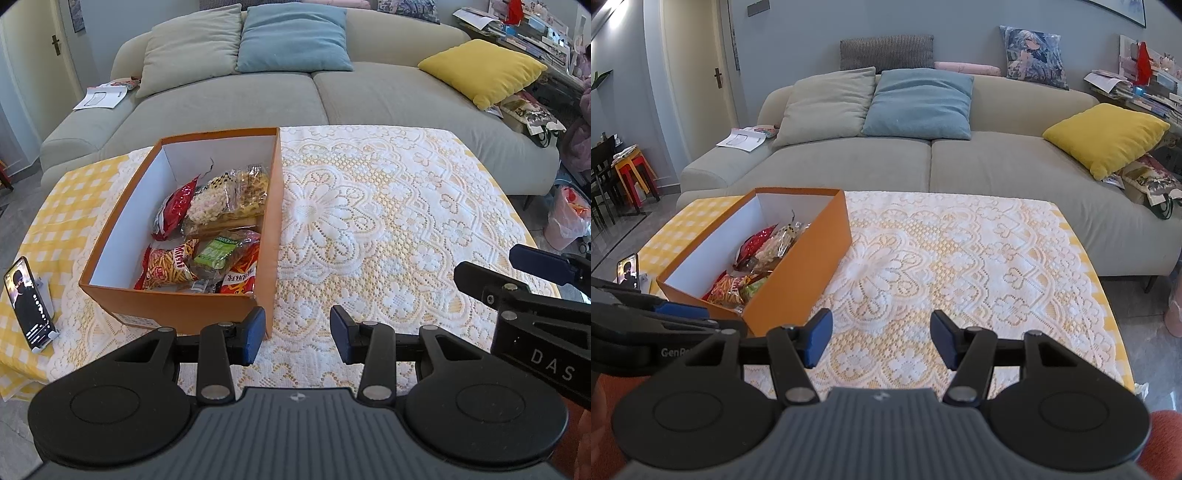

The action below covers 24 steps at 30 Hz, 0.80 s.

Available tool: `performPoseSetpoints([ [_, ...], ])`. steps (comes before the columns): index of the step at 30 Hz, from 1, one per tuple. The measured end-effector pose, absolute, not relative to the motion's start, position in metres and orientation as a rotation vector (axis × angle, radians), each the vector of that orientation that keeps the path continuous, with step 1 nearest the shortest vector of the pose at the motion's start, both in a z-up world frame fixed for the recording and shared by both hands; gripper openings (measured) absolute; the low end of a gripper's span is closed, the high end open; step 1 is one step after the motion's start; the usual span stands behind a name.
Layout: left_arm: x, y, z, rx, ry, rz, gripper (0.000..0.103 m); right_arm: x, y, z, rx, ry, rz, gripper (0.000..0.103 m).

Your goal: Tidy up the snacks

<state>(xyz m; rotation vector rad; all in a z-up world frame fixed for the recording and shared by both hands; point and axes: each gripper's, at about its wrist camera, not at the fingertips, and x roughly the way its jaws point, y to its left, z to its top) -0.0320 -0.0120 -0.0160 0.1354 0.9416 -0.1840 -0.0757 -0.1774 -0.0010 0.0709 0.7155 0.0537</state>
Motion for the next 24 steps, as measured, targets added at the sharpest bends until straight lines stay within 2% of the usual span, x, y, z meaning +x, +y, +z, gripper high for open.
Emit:
performPoseSetpoints([
  [24,-0.0329,-0.0122,-0.0131,0.132,0.929,-0.166,0.048,-0.0739,-0.1778,-0.0013,0.065,0.722,0.061,0.058],
])
